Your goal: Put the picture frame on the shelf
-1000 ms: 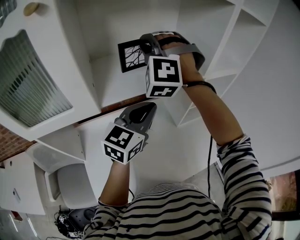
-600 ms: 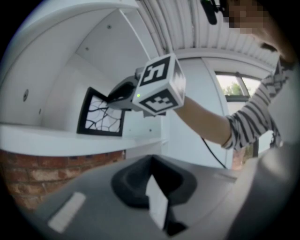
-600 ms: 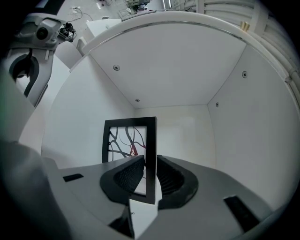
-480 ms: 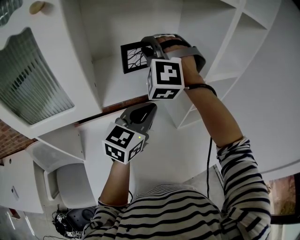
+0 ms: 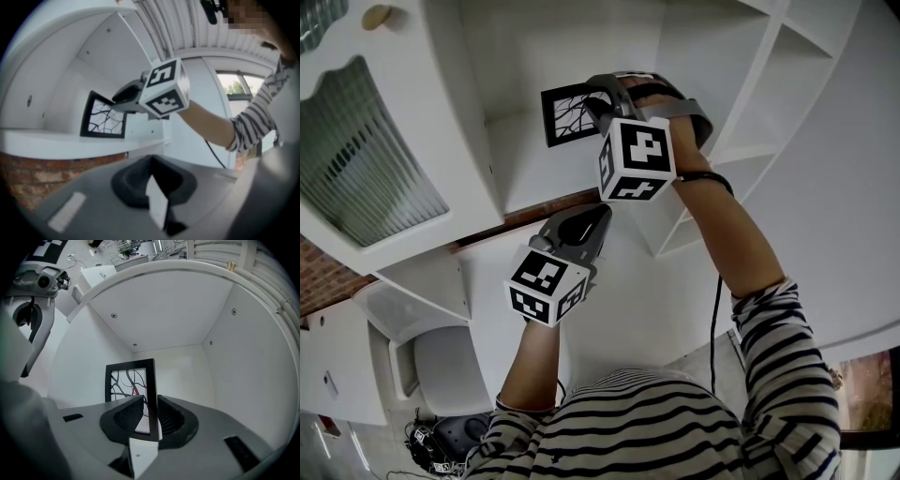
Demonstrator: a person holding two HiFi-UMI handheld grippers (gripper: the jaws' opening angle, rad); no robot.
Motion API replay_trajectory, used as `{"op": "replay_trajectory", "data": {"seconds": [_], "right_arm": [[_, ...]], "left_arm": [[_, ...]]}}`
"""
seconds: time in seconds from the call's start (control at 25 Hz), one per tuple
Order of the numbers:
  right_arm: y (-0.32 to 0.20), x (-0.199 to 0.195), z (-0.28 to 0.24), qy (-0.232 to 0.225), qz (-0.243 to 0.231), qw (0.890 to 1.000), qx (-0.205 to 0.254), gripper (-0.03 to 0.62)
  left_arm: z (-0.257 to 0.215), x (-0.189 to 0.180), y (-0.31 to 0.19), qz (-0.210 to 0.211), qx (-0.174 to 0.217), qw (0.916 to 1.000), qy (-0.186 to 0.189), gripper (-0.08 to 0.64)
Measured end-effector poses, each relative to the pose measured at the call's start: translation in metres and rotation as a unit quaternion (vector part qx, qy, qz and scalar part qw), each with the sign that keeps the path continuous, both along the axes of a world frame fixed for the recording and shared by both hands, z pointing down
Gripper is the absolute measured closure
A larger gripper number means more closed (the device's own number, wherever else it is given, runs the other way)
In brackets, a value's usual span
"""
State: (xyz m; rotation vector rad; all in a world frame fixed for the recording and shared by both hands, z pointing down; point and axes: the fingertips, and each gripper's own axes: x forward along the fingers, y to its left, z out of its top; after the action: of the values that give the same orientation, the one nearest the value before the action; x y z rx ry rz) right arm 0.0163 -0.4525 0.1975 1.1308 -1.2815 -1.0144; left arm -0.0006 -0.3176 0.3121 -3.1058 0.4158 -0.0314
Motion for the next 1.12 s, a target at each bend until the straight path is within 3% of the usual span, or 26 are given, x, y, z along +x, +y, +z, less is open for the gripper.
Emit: {"op": "replay_trajectory", "data": {"seconds": [0.8, 1.12], "right_arm": [[0.016, 0.006, -0.005, -0.067, -0.024, 0.997, 0.031, 0.515], [0.031, 0.012, -0.007, -0.173, -0.039, 0.983, 0.039, 0.515]], "left_arm": [[0.0, 0.0, 0.002, -0.03, 0.006, 0.9995, -0.013, 0.552], [-0.004, 0.0, 0.007, -0.042, 0.008, 0.999, -0.011, 0.552]]}}
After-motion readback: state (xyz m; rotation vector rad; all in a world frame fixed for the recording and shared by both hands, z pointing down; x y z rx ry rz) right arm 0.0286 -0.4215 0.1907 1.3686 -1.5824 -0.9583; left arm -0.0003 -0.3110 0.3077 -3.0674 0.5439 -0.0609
